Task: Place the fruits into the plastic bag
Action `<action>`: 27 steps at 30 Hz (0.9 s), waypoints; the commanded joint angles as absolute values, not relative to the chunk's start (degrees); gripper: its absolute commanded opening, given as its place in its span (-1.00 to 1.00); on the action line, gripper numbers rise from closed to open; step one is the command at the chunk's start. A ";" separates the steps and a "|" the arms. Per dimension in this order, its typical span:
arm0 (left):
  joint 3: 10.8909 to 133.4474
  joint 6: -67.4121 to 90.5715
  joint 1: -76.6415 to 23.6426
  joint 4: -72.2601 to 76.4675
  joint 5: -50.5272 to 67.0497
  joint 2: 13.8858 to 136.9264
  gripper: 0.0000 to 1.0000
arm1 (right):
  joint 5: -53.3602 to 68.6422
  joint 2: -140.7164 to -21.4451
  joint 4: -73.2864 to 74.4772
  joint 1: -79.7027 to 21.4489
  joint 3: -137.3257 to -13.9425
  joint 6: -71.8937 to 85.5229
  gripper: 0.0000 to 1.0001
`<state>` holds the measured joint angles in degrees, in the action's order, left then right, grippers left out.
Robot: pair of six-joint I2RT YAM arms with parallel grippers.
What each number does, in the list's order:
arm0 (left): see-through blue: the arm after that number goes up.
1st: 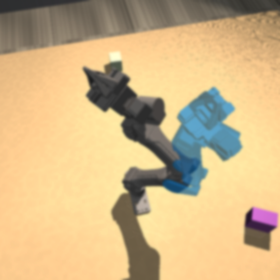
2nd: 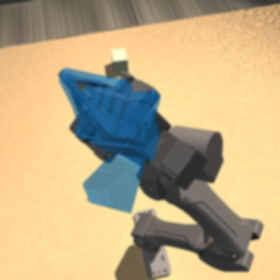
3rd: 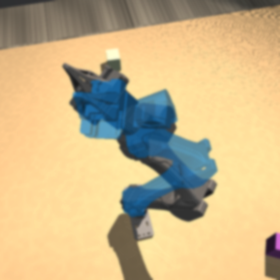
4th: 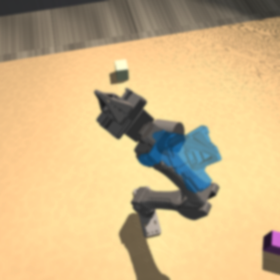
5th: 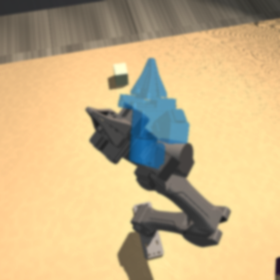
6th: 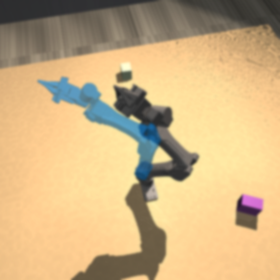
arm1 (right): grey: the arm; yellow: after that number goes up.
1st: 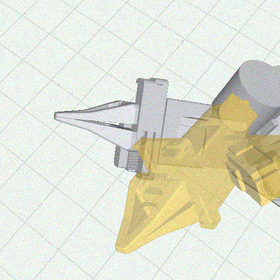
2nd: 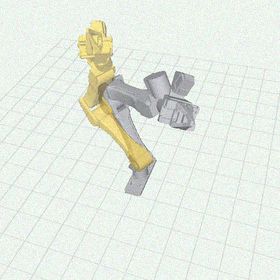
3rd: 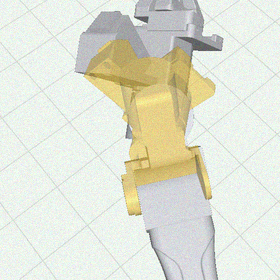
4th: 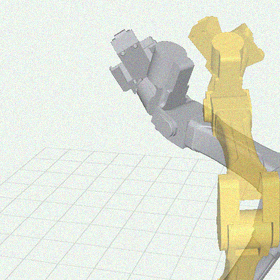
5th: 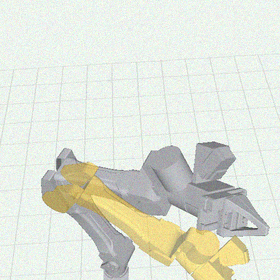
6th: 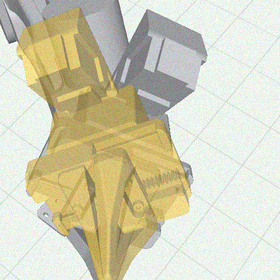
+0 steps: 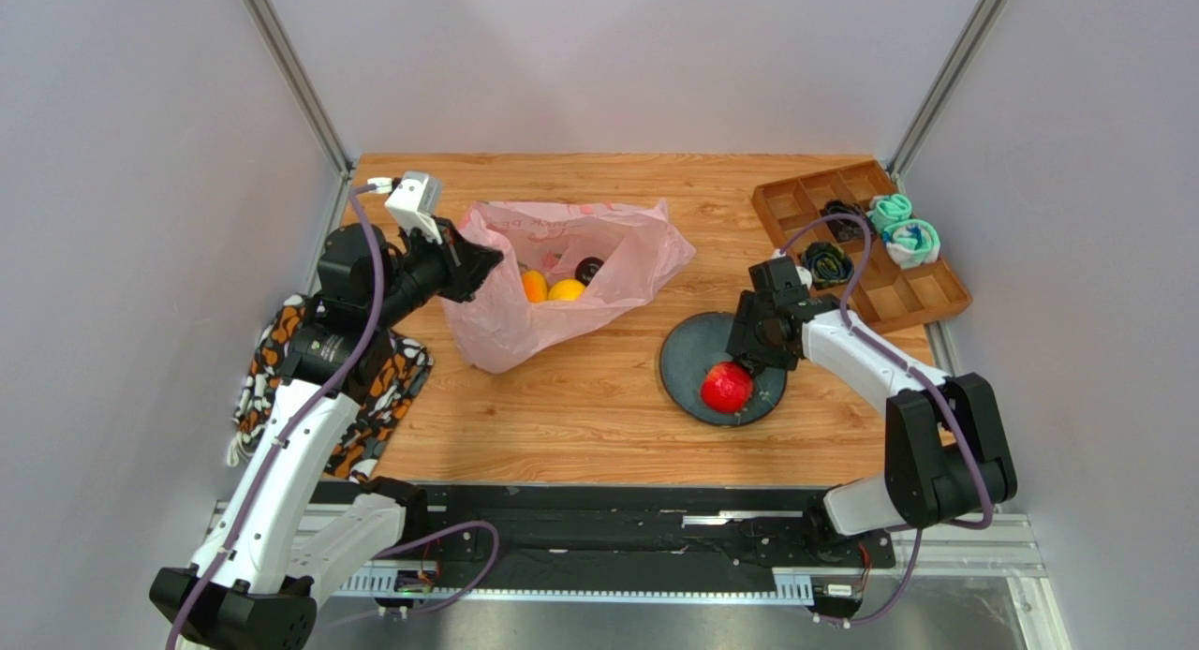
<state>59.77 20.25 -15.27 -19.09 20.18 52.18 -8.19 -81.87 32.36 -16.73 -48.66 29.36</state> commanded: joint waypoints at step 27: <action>63.46 19.60 -15.03 -19.95 20.48 52.03 -1.00 | -12.12 -63.37 37.27 -25.29 -61.34 31.90 -0.56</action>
<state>60.71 20.18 -15.27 -20.49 19.99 52.21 -9.65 -66.65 37.93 -21.30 -54.76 30.61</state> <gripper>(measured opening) 0.007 0.507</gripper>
